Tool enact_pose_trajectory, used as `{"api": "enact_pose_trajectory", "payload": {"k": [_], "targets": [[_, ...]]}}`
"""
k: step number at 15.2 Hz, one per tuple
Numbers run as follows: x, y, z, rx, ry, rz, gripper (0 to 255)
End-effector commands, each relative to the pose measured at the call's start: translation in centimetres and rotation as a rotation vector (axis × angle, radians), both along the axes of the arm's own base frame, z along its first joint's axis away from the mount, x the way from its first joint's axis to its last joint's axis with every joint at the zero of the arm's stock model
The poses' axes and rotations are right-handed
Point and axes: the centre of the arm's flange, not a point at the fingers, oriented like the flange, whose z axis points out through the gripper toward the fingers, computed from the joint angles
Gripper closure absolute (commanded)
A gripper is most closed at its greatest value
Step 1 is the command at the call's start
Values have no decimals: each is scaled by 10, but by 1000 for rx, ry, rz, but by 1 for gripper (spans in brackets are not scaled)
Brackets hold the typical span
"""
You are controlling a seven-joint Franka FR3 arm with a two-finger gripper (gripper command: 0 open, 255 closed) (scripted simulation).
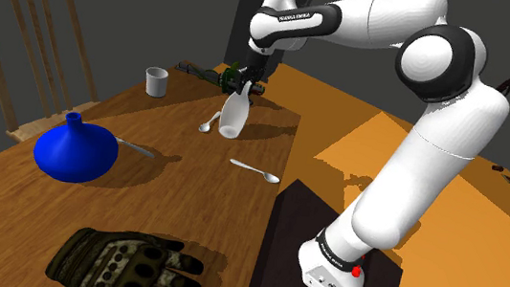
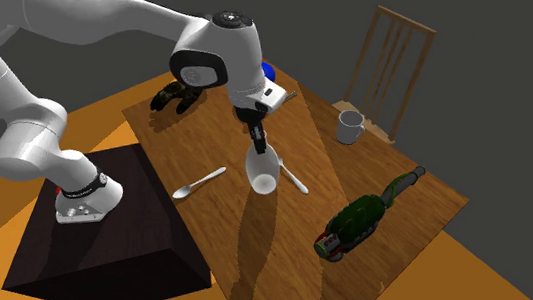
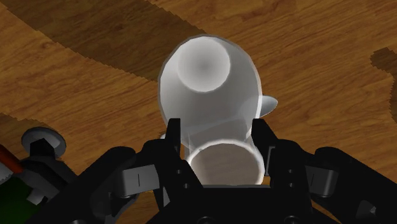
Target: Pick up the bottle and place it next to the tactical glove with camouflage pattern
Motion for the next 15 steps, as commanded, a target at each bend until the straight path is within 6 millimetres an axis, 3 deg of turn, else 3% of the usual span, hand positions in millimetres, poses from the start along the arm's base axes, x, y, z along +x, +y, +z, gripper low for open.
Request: {"api": "enact_pose_trajectory", "payload": {"k": [1, 15], "targets": [[0, 0, 0, 0, 0, 0, 255], [0, 0, 74, 0, 0, 0, 255]]}}
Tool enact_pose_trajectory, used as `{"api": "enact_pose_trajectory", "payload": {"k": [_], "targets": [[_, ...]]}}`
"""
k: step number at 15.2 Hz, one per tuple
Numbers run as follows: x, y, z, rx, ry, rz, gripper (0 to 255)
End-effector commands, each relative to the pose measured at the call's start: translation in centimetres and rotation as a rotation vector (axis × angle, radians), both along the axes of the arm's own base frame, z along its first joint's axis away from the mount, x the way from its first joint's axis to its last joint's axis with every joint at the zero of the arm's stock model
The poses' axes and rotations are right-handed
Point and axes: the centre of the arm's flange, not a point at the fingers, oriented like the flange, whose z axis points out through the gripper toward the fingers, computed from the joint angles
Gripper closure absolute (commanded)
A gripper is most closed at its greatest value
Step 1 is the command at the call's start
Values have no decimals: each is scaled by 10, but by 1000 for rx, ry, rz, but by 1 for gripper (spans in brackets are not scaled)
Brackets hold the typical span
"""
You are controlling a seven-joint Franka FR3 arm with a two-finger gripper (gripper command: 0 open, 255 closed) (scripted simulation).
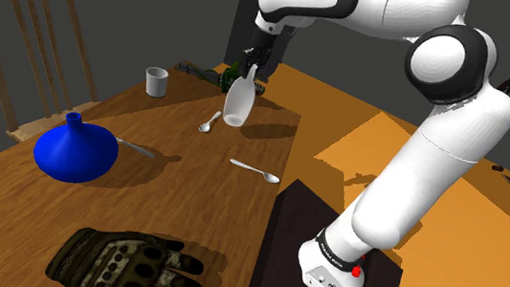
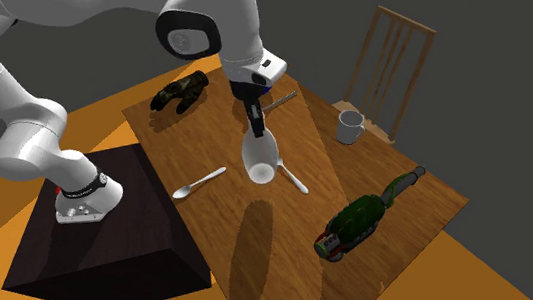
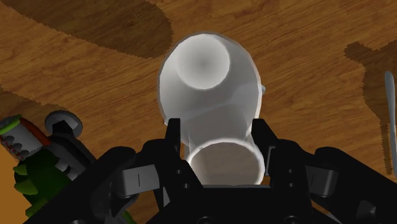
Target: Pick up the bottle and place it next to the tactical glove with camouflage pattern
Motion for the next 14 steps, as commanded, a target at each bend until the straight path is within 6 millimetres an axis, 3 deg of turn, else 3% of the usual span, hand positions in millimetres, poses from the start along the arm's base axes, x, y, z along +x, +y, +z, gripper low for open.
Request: {"api": "enact_pose_trajectory", "payload": {"k": [1, 14], "targets": [[0, -1, 11, 0, 0, 0, 255], [0, -1, 80, 0, 0, 0, 255]]}}
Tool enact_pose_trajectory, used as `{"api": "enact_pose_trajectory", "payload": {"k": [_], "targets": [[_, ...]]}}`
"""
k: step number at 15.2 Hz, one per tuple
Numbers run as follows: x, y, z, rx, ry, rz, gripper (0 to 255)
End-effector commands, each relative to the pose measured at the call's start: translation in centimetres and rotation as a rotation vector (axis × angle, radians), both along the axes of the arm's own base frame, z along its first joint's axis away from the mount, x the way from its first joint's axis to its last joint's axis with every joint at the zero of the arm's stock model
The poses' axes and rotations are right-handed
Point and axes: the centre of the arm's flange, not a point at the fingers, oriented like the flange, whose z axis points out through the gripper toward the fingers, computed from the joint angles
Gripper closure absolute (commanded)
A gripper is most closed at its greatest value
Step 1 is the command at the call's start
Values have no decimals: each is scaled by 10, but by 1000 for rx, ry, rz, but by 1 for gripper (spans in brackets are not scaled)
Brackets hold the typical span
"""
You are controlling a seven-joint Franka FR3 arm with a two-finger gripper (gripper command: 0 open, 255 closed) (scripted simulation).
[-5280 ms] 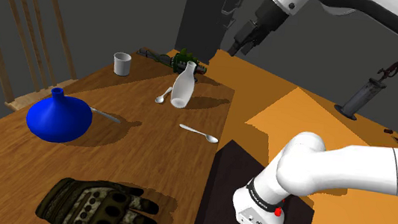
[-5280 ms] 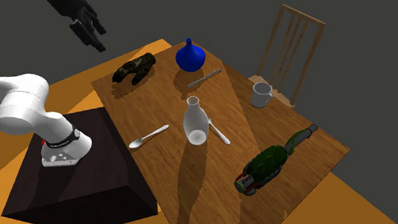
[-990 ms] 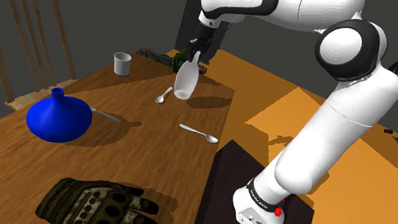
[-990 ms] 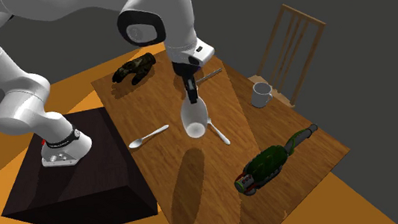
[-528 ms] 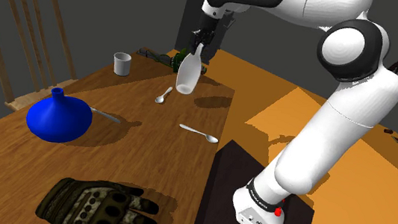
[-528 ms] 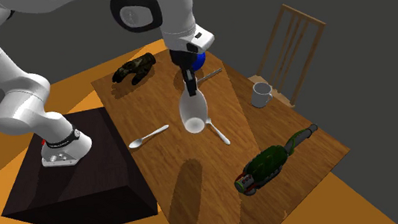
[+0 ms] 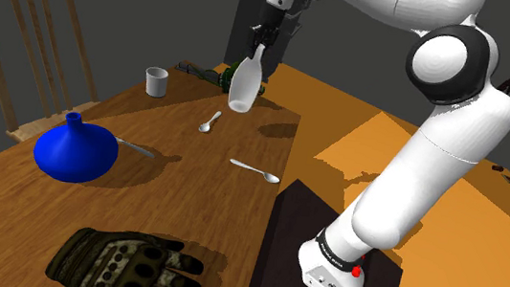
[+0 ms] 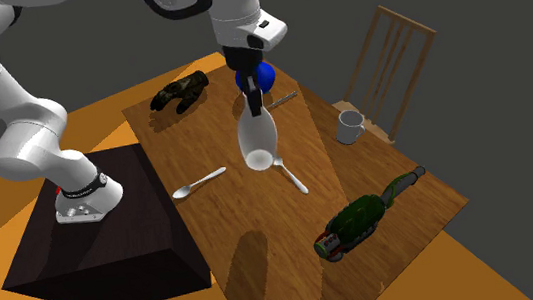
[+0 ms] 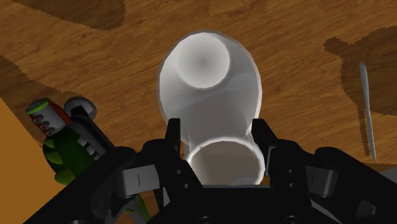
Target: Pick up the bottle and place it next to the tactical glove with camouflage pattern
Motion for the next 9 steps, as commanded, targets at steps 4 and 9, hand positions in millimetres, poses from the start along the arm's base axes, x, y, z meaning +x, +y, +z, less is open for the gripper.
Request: {"api": "enact_pose_trajectory", "payload": {"k": [4, 9], "targets": [[-1, -1, 28, 0, 0, 0, 255], [-1, -1, 54, 0, 0, 0, 255]]}}
